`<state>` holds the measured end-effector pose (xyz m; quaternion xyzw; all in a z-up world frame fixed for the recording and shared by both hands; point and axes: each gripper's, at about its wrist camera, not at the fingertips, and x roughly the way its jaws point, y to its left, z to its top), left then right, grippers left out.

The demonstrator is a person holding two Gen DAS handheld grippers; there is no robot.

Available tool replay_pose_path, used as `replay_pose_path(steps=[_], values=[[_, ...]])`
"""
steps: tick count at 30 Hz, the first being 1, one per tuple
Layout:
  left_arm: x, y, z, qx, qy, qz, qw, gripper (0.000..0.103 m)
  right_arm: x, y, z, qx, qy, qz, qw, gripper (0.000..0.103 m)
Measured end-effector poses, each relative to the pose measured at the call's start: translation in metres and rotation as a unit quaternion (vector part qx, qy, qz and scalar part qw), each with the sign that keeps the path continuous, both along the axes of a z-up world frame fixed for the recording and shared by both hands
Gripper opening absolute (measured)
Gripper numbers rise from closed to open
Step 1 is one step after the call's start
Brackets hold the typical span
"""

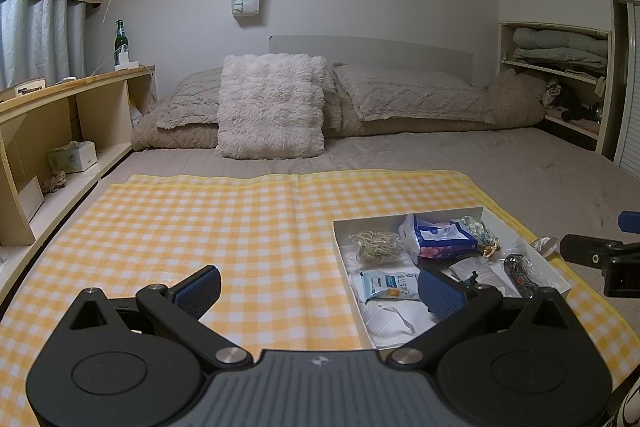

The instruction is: Organize soft objects

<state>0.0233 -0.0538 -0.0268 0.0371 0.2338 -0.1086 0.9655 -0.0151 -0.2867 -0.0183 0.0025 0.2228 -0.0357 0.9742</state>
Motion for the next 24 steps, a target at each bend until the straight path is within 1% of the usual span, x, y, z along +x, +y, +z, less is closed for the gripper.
replay_pose_path(steps=[24], values=[[0.0001,0.0024,-0.0016,0.0,0.001,0.003,1.0,0.103,0.0024,-0.0003,0.0007,-0.001,-0.001,0.007,1.0,0.103]])
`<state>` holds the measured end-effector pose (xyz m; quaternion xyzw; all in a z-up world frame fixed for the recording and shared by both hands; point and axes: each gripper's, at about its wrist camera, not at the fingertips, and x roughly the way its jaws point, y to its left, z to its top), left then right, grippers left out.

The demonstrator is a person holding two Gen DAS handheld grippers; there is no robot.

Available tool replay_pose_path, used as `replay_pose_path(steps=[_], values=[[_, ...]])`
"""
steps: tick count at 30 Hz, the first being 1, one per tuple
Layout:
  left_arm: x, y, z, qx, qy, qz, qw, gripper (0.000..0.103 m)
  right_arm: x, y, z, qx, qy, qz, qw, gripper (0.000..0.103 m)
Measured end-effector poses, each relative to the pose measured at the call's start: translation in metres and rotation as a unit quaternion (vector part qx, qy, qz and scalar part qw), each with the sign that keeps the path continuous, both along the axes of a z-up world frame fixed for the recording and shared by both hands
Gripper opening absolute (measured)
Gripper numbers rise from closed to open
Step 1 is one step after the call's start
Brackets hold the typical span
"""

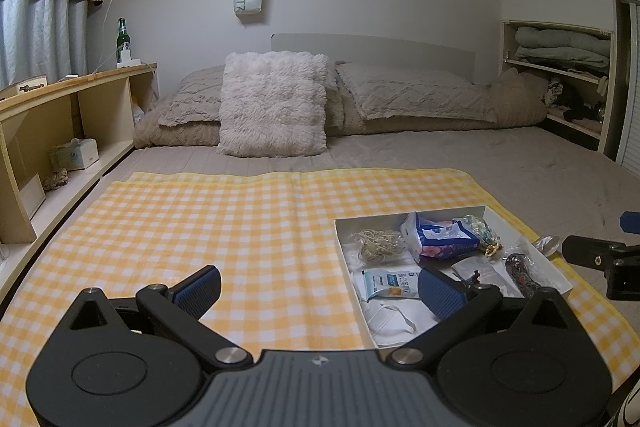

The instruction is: Organize soft objects

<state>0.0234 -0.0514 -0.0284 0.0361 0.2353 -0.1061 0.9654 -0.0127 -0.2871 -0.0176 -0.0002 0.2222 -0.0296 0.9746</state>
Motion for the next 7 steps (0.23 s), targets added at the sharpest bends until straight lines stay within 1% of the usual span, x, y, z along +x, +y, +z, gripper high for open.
replay_pose_path(steps=[7], values=[[0.0003,0.0009,-0.0012,-0.003,0.004,0.002,1.0,0.103,-0.0002,0.0009,0.0001,0.0,0.0,0.0,1.0,0.103]])
